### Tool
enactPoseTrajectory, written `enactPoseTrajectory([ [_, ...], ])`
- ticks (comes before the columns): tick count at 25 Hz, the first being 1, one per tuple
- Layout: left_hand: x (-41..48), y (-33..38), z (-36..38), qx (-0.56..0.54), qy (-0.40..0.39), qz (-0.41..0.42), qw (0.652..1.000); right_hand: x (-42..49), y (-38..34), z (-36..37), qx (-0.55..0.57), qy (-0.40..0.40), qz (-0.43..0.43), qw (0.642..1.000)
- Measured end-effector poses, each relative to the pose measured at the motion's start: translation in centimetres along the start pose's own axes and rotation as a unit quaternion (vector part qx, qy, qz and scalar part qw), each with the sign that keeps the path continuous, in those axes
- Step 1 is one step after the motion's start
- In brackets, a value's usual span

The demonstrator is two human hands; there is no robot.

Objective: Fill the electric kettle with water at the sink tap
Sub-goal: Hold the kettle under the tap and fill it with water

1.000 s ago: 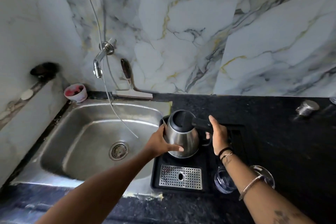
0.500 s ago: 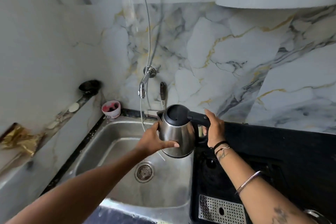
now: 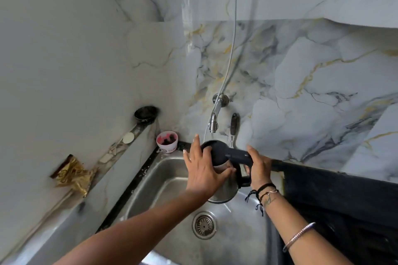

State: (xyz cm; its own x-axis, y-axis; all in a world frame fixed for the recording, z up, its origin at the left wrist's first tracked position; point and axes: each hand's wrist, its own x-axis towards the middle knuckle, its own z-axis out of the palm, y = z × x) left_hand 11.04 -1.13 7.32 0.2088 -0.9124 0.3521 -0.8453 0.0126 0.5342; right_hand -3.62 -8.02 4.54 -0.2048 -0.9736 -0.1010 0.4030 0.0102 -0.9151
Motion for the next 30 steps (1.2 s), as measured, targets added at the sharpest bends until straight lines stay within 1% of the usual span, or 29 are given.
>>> enactPoseTrajectory([
  [2,0.2,-1.8,-0.1,-0.025,0.002,-0.049,0.999,-0.5,1.6,2.4,-0.017,-0.027,0.0,0.999],
  [3,0.6,-1.9,0.0,-0.052,0.005,-0.068,0.996,-0.5,1.8,3.2,-0.01,-0.022,0.006,1.0],
  [4,1.3,-1.7,-0.1,-0.073,0.008,-0.077,0.994,-0.2,1.8,3.9,0.005,-0.012,0.019,1.0],
  [6,2.9,-1.0,-0.3,-0.057,0.012,-0.063,0.996,0.3,2.1,5.3,0.034,0.011,0.052,0.998],
  [8,4.4,-0.5,-0.6,0.013,0.018,-0.011,1.0,0.6,2.9,5.9,0.053,0.027,0.077,0.995],
  [9,4.9,-0.1,-0.5,0.059,0.019,0.031,0.998,0.8,3.1,5.8,0.065,0.029,0.084,0.994],
  [10,5.2,0.5,-0.2,0.114,0.022,0.089,0.989,1.1,3.3,5.3,0.075,0.029,0.087,0.993],
  [12,5.1,1.7,1.0,0.236,0.023,0.219,0.946,2.0,3.2,4.0,0.079,0.03,0.093,0.992],
  [13,4.9,2.1,1.6,0.281,0.02,0.267,0.922,2.3,3.2,3.4,0.08,0.03,0.092,0.992],
  [14,4.8,2.1,2.0,0.313,0.014,0.296,0.902,2.7,3.5,3.0,0.075,0.035,0.093,0.992],
  [16,4.4,1.4,2.7,0.339,0.007,0.305,0.89,2.6,4.4,2.8,0.041,0.044,0.103,0.993],
  [18,4.1,0.4,2.9,0.326,0.004,0.298,0.897,2.3,5.4,2.9,0.022,0.045,0.11,0.993],
  [19,3.9,-0.2,3.0,0.303,0.008,0.307,0.902,2.3,5.8,2.8,0.0,0.043,0.099,0.994],
  [20,3.5,-0.9,3.2,0.26,0.019,0.327,0.908,2.2,5.9,2.7,-0.04,0.033,0.073,0.996],
  [21,3.3,-1.5,3.4,0.194,0.035,0.35,0.916,2.4,5.9,2.8,-0.057,0.012,0.058,0.997],
  [22,3.1,-1.8,3.2,0.113,0.053,0.355,0.926,2.7,6.0,2.8,-0.074,-0.003,0.044,0.996],
  [23,3.3,-2.2,2.8,0.029,0.077,0.324,0.942,2.9,6.2,2.7,-0.074,-0.001,0.049,0.996],
  [24,3.8,-2.5,2.2,-0.043,0.105,0.25,0.962,3.0,6.5,2.8,-0.063,0.011,0.065,0.996],
  [25,4.7,-2.9,1.6,-0.088,0.136,0.143,0.976,3.2,6.8,2.9,-0.035,0.015,0.094,0.995],
  [26,6.0,-3.2,1.0,-0.101,0.158,0.026,0.982,3.5,7.0,3.0,-0.006,0.014,0.117,0.993],
  [27,7.8,-3.6,0.8,-0.08,0.154,-0.073,0.982,4.1,7.1,3.0,0.004,0.015,0.126,0.992],
  [28,9.6,-3.8,0.6,-0.03,0.112,-0.142,0.983,4.5,7.1,3.0,0.009,0.014,0.13,0.991],
  [29,11.1,-3.8,0.7,0.033,0.041,-0.183,0.982,5.0,7.3,2.9,0.012,0.014,0.13,0.991],
  [30,12.4,-3.4,0.8,0.088,-0.03,-0.202,0.975,5.5,7.3,2.9,0.012,0.016,0.129,0.991],
])
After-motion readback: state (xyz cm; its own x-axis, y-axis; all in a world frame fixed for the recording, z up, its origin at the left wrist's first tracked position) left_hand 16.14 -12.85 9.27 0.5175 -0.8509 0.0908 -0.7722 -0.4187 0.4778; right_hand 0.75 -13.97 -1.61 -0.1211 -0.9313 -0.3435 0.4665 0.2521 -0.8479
